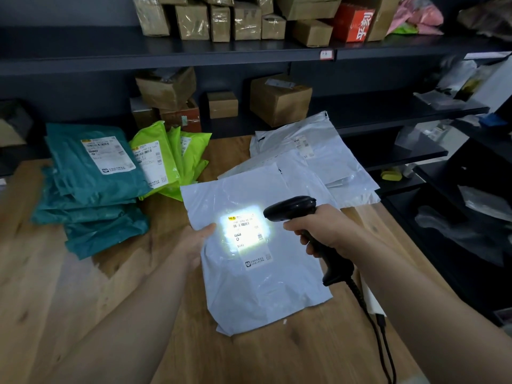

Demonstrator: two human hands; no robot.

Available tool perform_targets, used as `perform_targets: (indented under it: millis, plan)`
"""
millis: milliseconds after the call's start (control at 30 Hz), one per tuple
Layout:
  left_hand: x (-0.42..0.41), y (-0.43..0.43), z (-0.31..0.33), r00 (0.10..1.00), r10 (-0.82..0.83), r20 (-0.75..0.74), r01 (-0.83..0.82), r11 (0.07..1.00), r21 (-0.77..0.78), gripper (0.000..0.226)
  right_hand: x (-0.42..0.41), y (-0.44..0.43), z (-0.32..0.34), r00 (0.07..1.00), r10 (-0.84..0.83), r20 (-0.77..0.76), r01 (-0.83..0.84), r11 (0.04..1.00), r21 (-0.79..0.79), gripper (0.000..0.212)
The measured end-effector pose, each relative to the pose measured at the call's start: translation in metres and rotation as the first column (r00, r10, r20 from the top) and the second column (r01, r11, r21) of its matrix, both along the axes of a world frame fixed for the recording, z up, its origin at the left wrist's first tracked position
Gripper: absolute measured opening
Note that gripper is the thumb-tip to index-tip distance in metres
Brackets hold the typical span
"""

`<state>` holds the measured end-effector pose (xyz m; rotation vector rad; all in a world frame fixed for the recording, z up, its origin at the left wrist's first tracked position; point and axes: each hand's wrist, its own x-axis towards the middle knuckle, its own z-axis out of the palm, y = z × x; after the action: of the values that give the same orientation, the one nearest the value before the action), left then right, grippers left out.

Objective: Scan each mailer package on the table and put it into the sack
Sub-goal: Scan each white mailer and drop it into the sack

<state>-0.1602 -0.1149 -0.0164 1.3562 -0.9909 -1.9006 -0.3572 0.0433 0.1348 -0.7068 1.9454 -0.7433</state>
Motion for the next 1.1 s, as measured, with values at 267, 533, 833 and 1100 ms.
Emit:
perform_targets:
  millis: [267, 533, 833, 1100]
  plan:
    - [0.006, 0.003, -0.004, 1.0, 0.012, -0.003, -0.012, 1.0, 0.006, 0.032, 0.004, 0.001, 0.001, 1.0, 0.005, -0.004, -0.005, 1.0, -0.012, 0.021]
    - [0.039, 0.014, 0.031, 0.996, 0.084, -0.028, -0.087, 0.99, -0.115, 0.025, 0.024, -0.021, -0.007, 0.996, 0.022, 0.091, -0.007, 0.985, -0.171, 0.019]
    - [0.187, 0.034, 0.093, 0.975, 0.224, 0.013, -0.214, 0.946, -0.245, 0.03, 0.149, -0.056, -0.009, 0.951, 0.232, 0.204, -0.165, 0.94, -0.298, 0.012]
    - [0.393, 0.07, 0.12, 0.892, 0.448, -0.063, -0.447, 0.849, -0.283, 0.026, 0.346, -0.079, -0.006, 0.897, 0.397, 0.194, -0.319, 0.885, -0.339, 0.014]
